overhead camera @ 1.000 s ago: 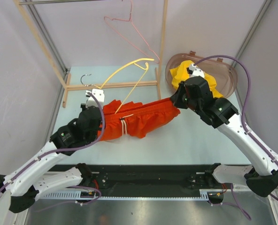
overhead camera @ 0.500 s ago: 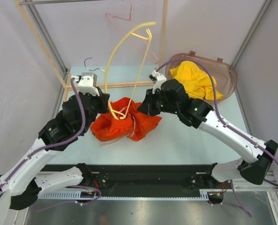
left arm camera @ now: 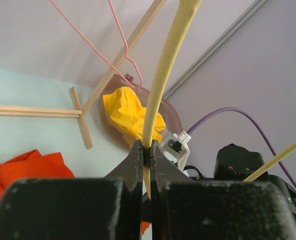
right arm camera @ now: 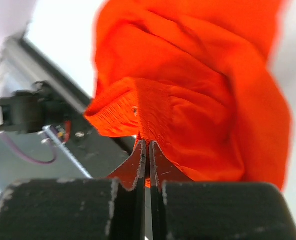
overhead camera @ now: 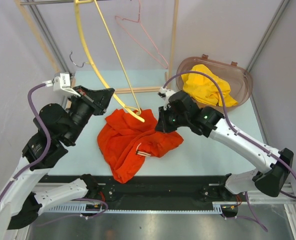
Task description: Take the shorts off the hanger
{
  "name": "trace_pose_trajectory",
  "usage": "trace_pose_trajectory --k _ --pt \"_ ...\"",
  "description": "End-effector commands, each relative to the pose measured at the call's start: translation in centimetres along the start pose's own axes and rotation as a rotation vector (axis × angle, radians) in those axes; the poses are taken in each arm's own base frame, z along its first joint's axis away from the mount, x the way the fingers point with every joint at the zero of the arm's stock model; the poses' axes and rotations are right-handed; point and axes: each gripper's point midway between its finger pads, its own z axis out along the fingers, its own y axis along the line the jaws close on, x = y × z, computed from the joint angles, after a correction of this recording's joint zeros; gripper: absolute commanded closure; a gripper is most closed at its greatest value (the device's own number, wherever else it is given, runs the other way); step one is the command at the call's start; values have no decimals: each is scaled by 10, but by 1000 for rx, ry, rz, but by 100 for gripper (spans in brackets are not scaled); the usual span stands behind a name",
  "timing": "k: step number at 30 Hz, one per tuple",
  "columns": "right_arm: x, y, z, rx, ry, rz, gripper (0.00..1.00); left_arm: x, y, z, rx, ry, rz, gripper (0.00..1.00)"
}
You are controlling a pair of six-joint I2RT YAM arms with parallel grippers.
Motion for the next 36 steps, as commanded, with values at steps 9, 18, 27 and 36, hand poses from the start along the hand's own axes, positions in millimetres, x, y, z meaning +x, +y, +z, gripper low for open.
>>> trace_pose_trajectory --k 9,18,27,36 --pt "-14 -186 -185 731 -417 420 100 -21 29 -19 -170 -27 20 100" --pt "12 -222 -283 1058 -601 480 99 -3 27 1 -180 56 121 100" --pt "-47 -203 -201 698 -537 419 100 -8 19 8 -161 70 208 100" --pt "-47 -88 21 262 -183 248 100 -16 46 -25 -225 32 199 100"
